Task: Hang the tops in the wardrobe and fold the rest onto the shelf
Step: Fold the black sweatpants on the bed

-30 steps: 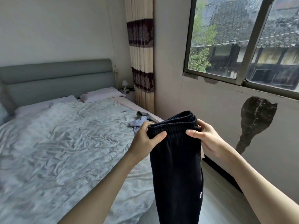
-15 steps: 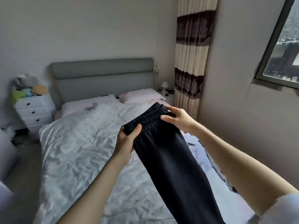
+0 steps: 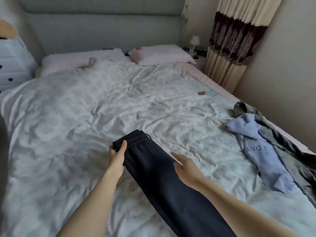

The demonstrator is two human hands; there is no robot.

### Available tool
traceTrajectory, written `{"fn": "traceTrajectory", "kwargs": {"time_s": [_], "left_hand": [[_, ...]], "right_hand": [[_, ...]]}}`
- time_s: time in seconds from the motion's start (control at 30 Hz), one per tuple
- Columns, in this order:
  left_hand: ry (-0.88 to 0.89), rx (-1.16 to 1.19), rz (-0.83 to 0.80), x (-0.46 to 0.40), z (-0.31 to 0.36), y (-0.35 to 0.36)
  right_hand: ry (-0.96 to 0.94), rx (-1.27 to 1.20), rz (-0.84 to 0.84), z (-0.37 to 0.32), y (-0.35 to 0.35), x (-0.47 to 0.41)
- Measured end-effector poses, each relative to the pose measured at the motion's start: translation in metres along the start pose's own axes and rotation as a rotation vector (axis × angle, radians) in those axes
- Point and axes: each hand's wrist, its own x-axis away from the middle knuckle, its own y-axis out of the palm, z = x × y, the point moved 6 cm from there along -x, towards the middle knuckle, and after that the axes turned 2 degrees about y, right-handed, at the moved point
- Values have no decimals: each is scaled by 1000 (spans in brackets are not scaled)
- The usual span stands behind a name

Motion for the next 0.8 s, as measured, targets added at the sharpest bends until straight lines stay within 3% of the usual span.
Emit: {"fn": "traceTrajectory", "kwargs": {"time_s": [0.2, 0.4, 0.57, 0.7, 0.8], "left_hand": [[-289, 35, -103, -32, -111, -16], [-305, 38, -133, -11, -152, -27], [-202, -523, 208, 7, -140, -32], [68, -780, 105, 64, -139, 2], [56, -844, 38, 121, -165, 21]], "right_hand": [[59, 372, -200, 70, 119, -19], [-14, 627, -134, 99, 156, -4], [49, 648, -103, 116, 155, 26], [196, 618, -117, 139, 141, 97], [305, 591, -91, 165, 126, 155]]}}
